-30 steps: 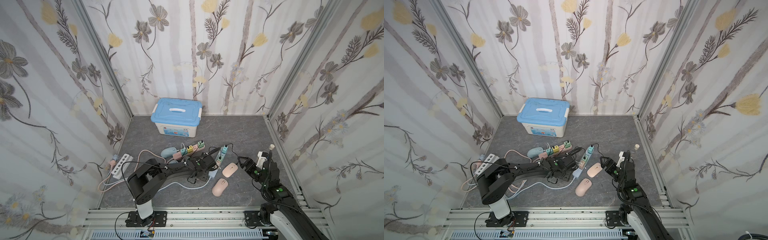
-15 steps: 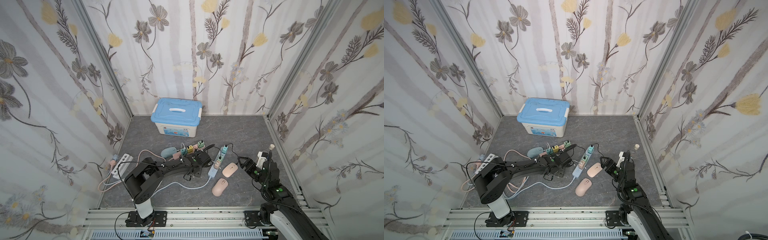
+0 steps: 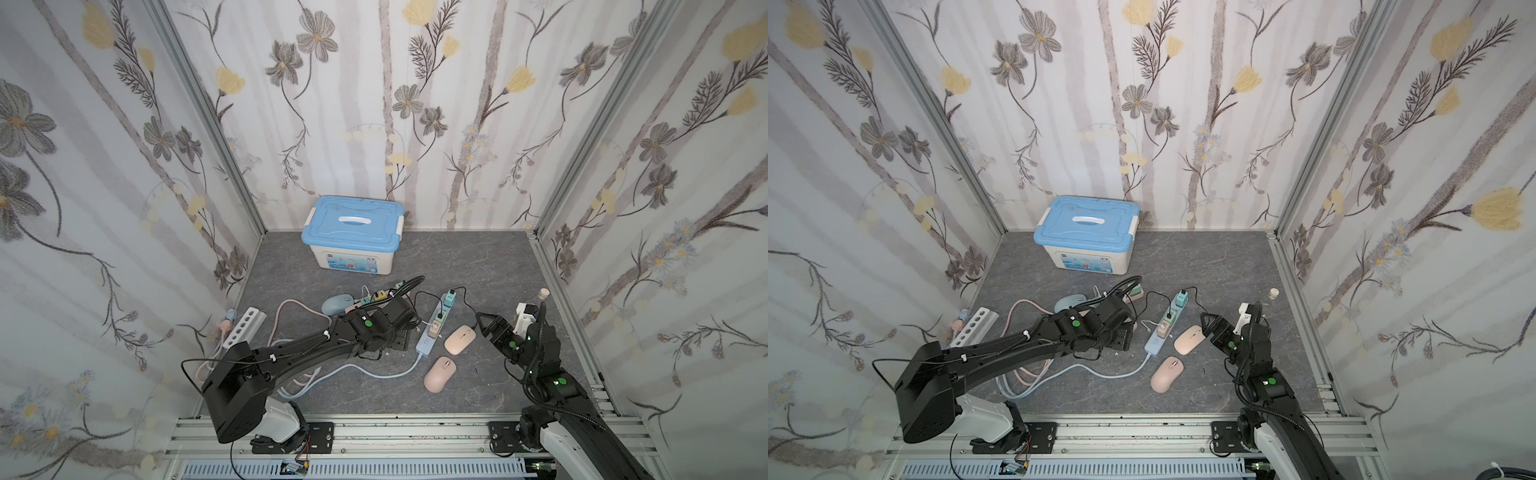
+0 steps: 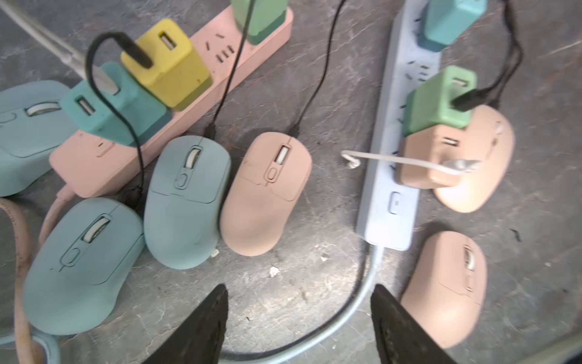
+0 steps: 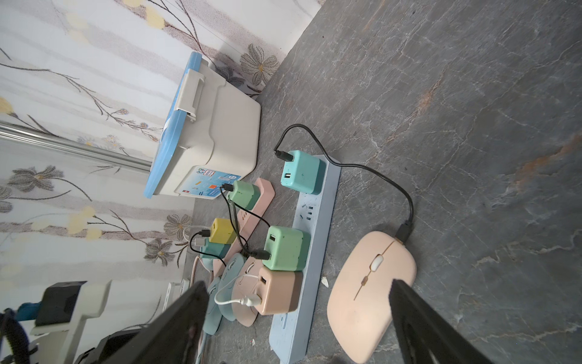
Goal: Unplug the wireless mouse
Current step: Move the mouse to the center of the board, then remove the plug from the socket.
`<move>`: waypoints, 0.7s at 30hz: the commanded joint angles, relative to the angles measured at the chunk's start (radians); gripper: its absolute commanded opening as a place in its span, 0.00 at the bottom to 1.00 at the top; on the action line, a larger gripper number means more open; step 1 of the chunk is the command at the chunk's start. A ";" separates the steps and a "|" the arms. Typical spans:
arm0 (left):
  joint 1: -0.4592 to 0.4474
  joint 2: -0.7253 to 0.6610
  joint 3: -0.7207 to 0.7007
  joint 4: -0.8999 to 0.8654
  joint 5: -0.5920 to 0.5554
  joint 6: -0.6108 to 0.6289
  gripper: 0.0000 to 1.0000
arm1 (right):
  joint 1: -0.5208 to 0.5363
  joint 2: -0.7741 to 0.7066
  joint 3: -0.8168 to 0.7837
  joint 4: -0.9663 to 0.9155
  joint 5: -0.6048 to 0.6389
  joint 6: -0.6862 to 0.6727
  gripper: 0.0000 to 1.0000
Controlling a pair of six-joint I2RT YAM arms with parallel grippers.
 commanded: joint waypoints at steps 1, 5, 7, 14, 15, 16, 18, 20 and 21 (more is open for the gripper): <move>-0.027 0.021 0.084 0.015 0.033 0.029 0.68 | 0.001 0.011 -0.001 0.050 0.009 0.008 0.89; -0.049 0.143 0.230 -0.042 0.003 0.062 0.69 | 0.000 0.021 -0.007 0.054 0.003 0.009 0.89; -0.051 0.218 0.295 -0.057 0.003 0.076 0.72 | 0.001 0.018 -0.013 0.054 0.003 0.009 0.89; -0.059 0.461 0.535 -0.199 -0.056 0.106 0.67 | 0.001 -0.009 -0.033 0.046 0.017 0.009 0.89; -0.061 0.482 0.560 -0.210 -0.060 0.110 0.66 | 0.001 -0.014 -0.035 0.046 0.018 0.009 0.89; -0.064 0.504 0.583 -0.218 -0.061 0.114 0.66 | 0.001 -0.017 -0.039 0.047 0.018 0.009 0.89; -0.068 0.537 0.620 -0.236 -0.062 0.120 0.65 | 0.000 -0.023 -0.045 0.049 0.017 0.007 0.89; -0.074 0.568 0.647 -0.259 -0.060 0.123 0.62 | 0.001 -0.027 -0.048 0.050 0.014 0.006 0.89; -0.076 0.582 0.654 -0.267 -0.057 0.124 0.60 | 0.001 -0.028 -0.050 0.049 0.012 0.004 0.89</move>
